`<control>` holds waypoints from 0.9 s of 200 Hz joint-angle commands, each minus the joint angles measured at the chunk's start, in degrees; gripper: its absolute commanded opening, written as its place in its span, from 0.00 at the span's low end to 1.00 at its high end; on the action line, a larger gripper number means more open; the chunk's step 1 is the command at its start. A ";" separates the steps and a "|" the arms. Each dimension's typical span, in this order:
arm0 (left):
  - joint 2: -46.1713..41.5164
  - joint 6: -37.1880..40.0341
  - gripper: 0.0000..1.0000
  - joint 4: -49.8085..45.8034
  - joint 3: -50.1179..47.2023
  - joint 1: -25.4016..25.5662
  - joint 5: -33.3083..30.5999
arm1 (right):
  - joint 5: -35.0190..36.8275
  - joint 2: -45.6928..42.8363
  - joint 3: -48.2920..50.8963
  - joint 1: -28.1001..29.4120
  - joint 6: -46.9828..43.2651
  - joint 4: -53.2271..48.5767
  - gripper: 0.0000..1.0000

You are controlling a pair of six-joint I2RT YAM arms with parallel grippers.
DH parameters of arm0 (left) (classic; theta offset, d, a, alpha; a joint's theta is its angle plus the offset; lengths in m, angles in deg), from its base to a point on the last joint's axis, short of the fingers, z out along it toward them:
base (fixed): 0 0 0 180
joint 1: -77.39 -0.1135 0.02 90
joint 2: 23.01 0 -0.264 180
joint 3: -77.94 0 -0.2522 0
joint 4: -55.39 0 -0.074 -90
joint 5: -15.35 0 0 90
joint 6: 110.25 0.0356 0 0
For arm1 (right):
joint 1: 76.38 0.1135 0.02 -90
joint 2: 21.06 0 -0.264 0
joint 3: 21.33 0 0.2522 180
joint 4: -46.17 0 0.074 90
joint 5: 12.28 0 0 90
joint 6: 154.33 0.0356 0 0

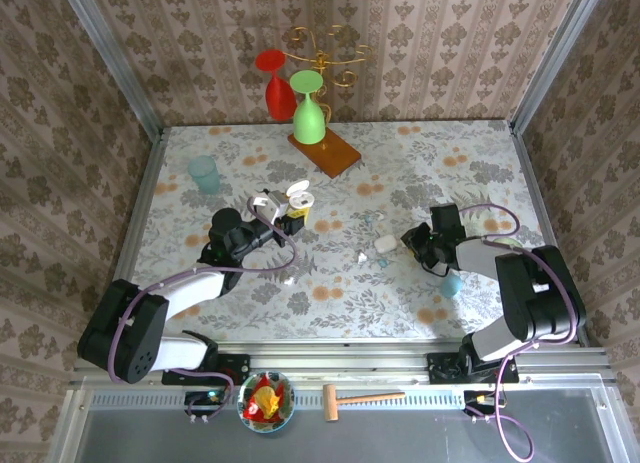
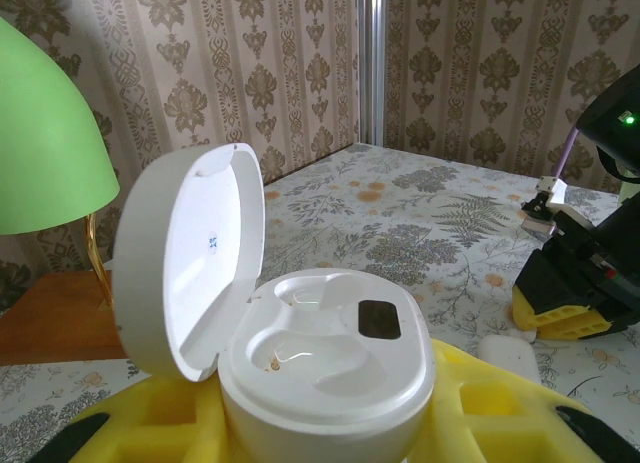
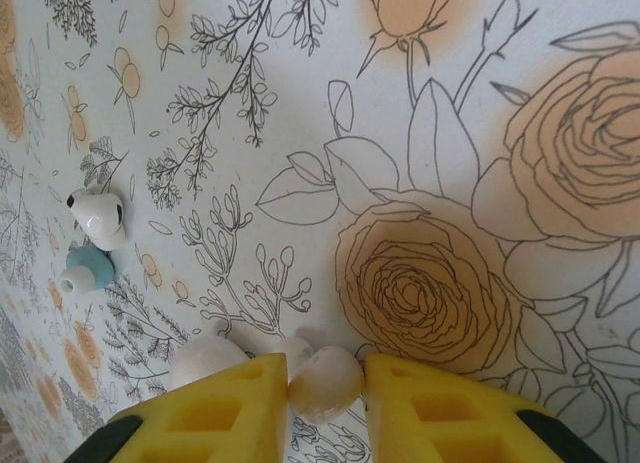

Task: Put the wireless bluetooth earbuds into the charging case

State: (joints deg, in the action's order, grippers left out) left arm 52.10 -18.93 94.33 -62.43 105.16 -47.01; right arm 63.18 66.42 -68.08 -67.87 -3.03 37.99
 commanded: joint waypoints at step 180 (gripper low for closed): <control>0.64 0.81 0.04 0.31 1.33 1.32 0.84 | 11.65 -2.35 -19.15 3.28 -33.64 -42.07 0.18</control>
State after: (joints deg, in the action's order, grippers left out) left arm 52.17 -18.90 93.83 -62.43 105.92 -47.01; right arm 71.07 62.35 -83.32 -66.91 -28.89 9.49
